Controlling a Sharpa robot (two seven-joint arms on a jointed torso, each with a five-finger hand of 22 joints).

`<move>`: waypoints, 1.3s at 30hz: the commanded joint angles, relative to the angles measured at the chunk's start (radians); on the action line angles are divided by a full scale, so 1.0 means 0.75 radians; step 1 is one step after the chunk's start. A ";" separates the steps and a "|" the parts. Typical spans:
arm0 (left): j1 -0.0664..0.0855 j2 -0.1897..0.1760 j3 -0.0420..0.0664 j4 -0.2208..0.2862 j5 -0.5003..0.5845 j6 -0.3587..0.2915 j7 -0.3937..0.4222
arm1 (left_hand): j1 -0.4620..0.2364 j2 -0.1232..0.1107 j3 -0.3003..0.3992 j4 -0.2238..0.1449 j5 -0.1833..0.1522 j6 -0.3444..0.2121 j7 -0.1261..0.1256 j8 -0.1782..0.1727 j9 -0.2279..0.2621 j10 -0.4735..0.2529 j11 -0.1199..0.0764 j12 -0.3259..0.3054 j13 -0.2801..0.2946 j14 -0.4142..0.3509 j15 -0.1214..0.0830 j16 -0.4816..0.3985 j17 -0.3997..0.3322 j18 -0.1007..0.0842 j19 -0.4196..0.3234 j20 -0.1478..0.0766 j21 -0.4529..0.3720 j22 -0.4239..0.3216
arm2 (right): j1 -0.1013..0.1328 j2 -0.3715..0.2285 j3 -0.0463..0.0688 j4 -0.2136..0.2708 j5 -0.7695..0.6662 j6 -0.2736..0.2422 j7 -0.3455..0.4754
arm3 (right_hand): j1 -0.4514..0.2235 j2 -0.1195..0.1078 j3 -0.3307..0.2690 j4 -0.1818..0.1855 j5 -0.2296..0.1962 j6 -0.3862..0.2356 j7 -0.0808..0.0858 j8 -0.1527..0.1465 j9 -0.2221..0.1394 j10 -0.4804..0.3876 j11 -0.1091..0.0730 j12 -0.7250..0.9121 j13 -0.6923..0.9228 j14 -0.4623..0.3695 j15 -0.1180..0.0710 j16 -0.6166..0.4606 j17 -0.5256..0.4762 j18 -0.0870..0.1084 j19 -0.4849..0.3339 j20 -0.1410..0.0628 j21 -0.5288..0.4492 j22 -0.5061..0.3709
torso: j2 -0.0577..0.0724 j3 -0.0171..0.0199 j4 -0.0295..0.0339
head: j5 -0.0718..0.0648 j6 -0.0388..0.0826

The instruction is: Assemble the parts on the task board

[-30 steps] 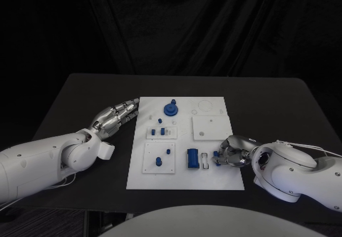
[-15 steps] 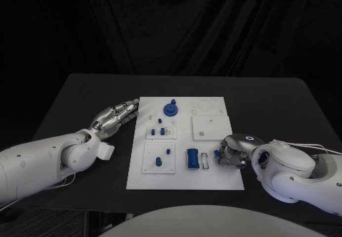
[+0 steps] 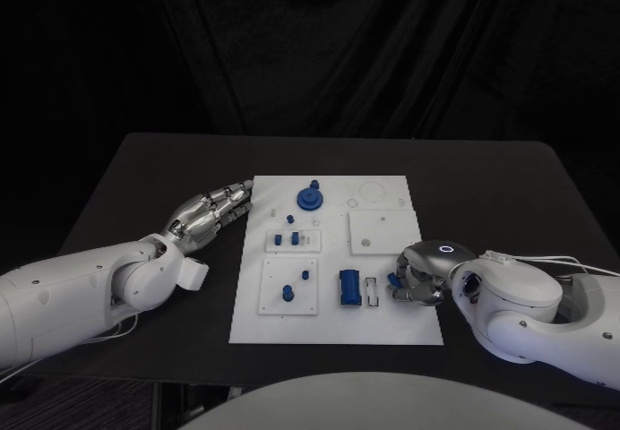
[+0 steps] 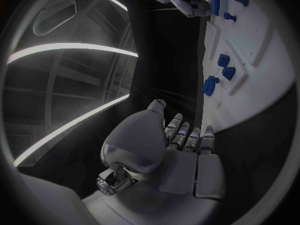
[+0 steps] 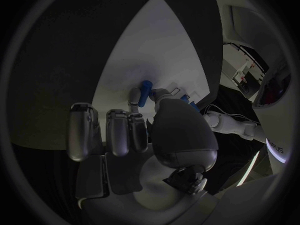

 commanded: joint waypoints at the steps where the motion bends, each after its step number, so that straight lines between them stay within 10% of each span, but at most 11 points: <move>1: -0.002 0.003 0.001 0.003 0.006 0.019 0.007 | 0.003 0.005 0.000 -0.007 0.004 0.000 0.013 0.004 0.001 0.001 0.010 0.007 0.001 0.000 0.008 -0.002 -0.001 -0.020 -0.001 0.009 0.007 0.001 | -0.015 0.000 -0.017 -0.034 -0.007 0.140 -0.117 | -0.001 0.001 0.015 -0.009 -0.068 0.017 0.003 -0.193 -0.440 0.139 0.007 0.003 0.350 0.089 0.007 0.001 0.085 0.027 0.039 0.008 -0.005 0.272 | -0.001 0.0002 -0.0001 | 0.001 0.000; 14: -0.002 0.004 0.001 0.002 0.006 0.022 0.007 | 0.002 0.004 0.000 -0.008 0.004 0.002 0.016 0.005 0.001 0.007 0.017 0.016 0.003 0.000 0.006 -0.002 -0.001 -0.018 0.000 0.008 0.007 0.001 | -0.015 0.008 -0.017 -0.045 -0.005 0.104 -0.120 | 0.165 0.011 0.088 -0.125 -0.108 0.075 -0.017 -0.167 -0.454 0.139 -0.010 0.003 0.350 0.091 -0.006 0.003 0.095 0.022 0.050 -0.002 0.014 0.280 | -0.001 0.0008 -0.0004 | 0.005 0.000; 16: -0.002 0.004 0.001 0.001 0.006 0.022 0.007 | 0.001 0.004 0.000 -0.008 0.003 0.002 0.017 0.005 0.001 0.009 0.018 0.019 0.003 0.000 0.006 -0.002 -0.001 -0.018 0.000 0.008 0.007 0.001 | -0.015 0.007 -0.017 -0.046 0.005 0.055 -0.117 | 0.230 0.019 0.184 -0.176 -0.231 0.090 -0.027 -0.149 -0.449 0.139 -0.020 0.003 0.350 0.093 -0.017 0.008 0.106 0.020 0.055 -0.013 0.026 0.284 | -0.001 0.0007 -0.0009 | 0.004 0.000; 22: -0.002 0.004 0.001 0.000 0.006 0.024 0.007 | 0.001 0.004 0.000 -0.008 0.003 0.002 0.017 0.005 0.001 0.009 0.018 0.019 0.003 0.000 0.006 -0.002 -0.001 -0.018 0.000 0.008 0.007 0.001 | -0.015 -0.001 -0.017 -0.042 0.048 -0.086 -0.109 | 0.181 -0.047 0.410 -0.234 -0.251 0.112 -0.031 -0.098 -0.427 0.139 -0.024 0.003 0.350 0.094 -0.020 0.010 0.110 0.016 0.062 -0.017 0.041 0.289 | -0.001 0.0008 -0.0013 | 0.006 0.000; 39: -0.003 0.007 0.001 -0.004 0.006 0.030 0.005 | 0.000 0.006 0.001 -0.008 0.002 0.003 0.019 0.005 0.001 0.015 0.022 0.028 0.005 0.000 0.005 -0.002 -0.001 -0.017 0.000 0.008 0.007 0.001 | -0.010 -0.050 -0.014 0.027 0.171 -0.353 -0.079 | 0.115 -0.090 0.519 -0.276 -0.266 0.121 -0.041 -0.042 -0.390 0.139 -0.033 0.003 0.350 0.099 -0.027 0.020 0.129 0.011 0.071 -0.023 0.065 0.296 | -0.001 0.0003 -0.0015 | 0.006 0.000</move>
